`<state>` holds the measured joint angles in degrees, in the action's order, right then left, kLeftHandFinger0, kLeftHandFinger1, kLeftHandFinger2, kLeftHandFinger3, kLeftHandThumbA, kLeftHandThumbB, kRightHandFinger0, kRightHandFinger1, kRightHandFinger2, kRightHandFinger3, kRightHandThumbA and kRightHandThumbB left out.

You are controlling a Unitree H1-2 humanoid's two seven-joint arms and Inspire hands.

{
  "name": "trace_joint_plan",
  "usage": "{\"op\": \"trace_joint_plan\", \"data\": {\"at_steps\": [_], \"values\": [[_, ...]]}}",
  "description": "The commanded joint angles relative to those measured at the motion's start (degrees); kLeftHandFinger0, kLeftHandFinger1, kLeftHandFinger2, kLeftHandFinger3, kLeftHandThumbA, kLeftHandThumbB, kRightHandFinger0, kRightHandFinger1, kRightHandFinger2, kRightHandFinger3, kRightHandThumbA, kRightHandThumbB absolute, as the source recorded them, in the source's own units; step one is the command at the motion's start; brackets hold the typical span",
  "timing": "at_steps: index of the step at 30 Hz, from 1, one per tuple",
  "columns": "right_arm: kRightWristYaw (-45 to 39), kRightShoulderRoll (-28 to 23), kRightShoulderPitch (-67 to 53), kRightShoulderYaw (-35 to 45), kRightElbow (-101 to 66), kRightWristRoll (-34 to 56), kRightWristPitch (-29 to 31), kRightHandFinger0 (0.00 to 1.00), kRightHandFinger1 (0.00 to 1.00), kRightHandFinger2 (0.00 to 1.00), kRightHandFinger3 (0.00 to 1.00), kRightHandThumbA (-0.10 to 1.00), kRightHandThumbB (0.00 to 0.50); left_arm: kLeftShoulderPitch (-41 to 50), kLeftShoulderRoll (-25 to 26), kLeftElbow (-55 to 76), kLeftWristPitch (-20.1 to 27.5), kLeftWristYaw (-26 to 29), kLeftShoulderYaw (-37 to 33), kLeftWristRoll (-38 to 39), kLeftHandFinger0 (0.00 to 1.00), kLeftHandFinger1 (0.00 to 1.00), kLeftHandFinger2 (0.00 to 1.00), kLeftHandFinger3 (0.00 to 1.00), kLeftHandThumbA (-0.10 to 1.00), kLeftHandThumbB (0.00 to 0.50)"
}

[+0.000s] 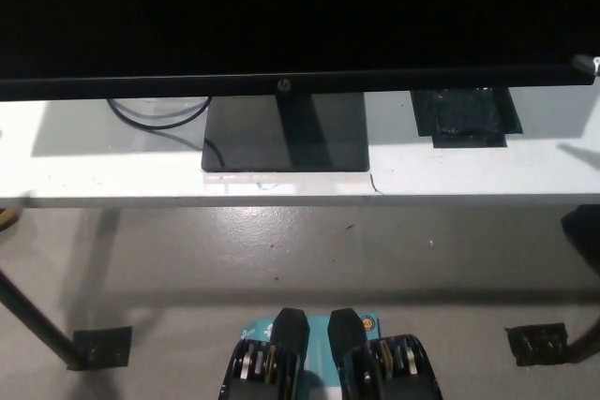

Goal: The monitor is placed at the center of the table and the robot uses both its hand to grab the left and right sides of the monitor to tilt the angle of the monitor downwards

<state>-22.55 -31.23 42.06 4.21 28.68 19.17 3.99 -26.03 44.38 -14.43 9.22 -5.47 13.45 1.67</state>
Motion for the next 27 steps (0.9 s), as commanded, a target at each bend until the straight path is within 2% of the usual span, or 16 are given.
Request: {"op": "trace_joint_plan", "data": {"at_steps": [1,4,5,7,8,9,11,12,14,15,19,20,21,25,27], "values": [[-13.2,-3.7,9.8,-1.2,3.4,4.7,-6.3,1.0,1.0,1.0,1.0,0.95,0.454,-8.0,5.3,-3.8,1.2,-4.0,-1.9,-1.5,1.0,1.0,1.0,1.0,1.0,0.384],[-14.4,-3.4,10.9,-1.9,4.8,3.6,-6.4,1.0,1.0,1.0,1.0,0.95,0.424,-9.9,4.9,-6.2,2.2,-4.4,-3.1,-2.1,1.0,1.0,1.0,1.0,1.0,0.395],[-15.4,-3.3,11.5,-2.5,5.7,3.0,-5.9,1.0,1.0,1.0,1.0,0.97,0.419,-10.9,5.0,-7.4,2.0,-6.3,-3.8,-0.9,1.0,1.0,1.0,1.0,1.0,0.402],[-16.3,-3.3,12.4,-3.6,6.6,1.6,-5.4,1.0,1.0,1.0,1.0,1.0,0.422,-12.3,5.1,-9.3,2.0,-8.7,-4.9,0.3,1.0,1.0,1.0,1.0,1.0,0.369],[-16.5,-3.2,12.6,-3.8,6.7,1.5,-5.7,1.0,1.0,1.0,1.0,0.97,0.431,-12.9,5.0,-10.2,1.9,-9.3,-5.3,0.7,1.0,1.0,1.0,1.0,1.0,0.378],[-16.8,-3.0,12.9,-4.0,6.8,1.6,-6.5,1.0,1.0,1.0,1.0,0.94,0.466,-13.6,5.0,-11.3,1.9,-9.5,-6.0,0.0,1.0,1.0,1.0,1.0,1.0,0.373],[-17.4,-2.8,13.1,-4.4,6.5,1.4,-6.9,1.0,1.0,1.0,1.0,0.92,0.499,-14.6,5.3,-13.0,2.8,-9.8,-7.5,-1.7,1.0,1.0,1.0,1.0,1.0,0.375],[-17.7,-2.8,13.2,-4.8,6.3,1.2,-7.4,1.0,1.0,1.0,1.0,0.91,0.5,-15.0,5.4,-13.5,3.1,-10.1,-8.2,-2.3,1.0,1.0,1.0,1.0,1.0,0.38],[-18.6,-2.7,13.7,-5.6,6.1,0.6,-7.6,1.0,1.0,1.0,1.0,0.89,0.5,-15.8,5.3,-14.2,2.1,-11.0,-9.3,-2.7,1.0,1.0,1.0,1.0,1.0,0.432],[-18.6,-2.7,13.7,-5.9,5.4,0.6,-8.6,1.0,1.0,1.0,1.0,0.88,0.496,-16.3,5.0,-14.8,2.7,-11.1,-9.7,-2.8,1.0,1.0,1.0,1.0,1.0,0.442],[-18.7,-2.9,13.7,-6.1,4.6,0.6,-9.7,1.0,1.0,1.0,1.0,0.86,0.5,-16.8,4.8,-14.4,2.3,-12.3,-10.5,-2.6,1.0,1.0,1.0,1.0,1.0,0.445],[-18.6,-3.2,13.1,-6.1,3.6,0.6,-10.1,1.0,1.0,1.0,1.0,0.84,0.44,-17.7,4.1,-14.7,2.9,-12.2,-11.9,-4.2,1.0,1.0,1.0,1.0,1.0,0.428],[-18.8,-3.5,12.6,-6.0,2.8,0.7,-10.3,1.0,1.0,1.0,1.0,0.82,0.408,-18.6,3.4,-14.8,1.4,-13.6,-13.0,-4.1,1.0,1.0,1.0,1.0,1.0,0.418],[-19.1,-3.6,12.2,-5.9,2.4,1.0,-11.2,1.0,1.0,1.0,1.0,0.81,0.403,-19.0,3.1,-15.5,1.5,-13.7,-13.7,-4.1,1.0,1.0,1.0,1.0,1.0,0.433],[-19.9,-3.7,11.8,-6.0,2.9,1.0,-10.0,1.0,1.0,1.0,1.0,0.81,0.391,-19.6,1.9,-17.7,2.7,-13.5,-14.3,-4.3,1.0,1.0,1.0,1.0,1.0,0.41]]}}
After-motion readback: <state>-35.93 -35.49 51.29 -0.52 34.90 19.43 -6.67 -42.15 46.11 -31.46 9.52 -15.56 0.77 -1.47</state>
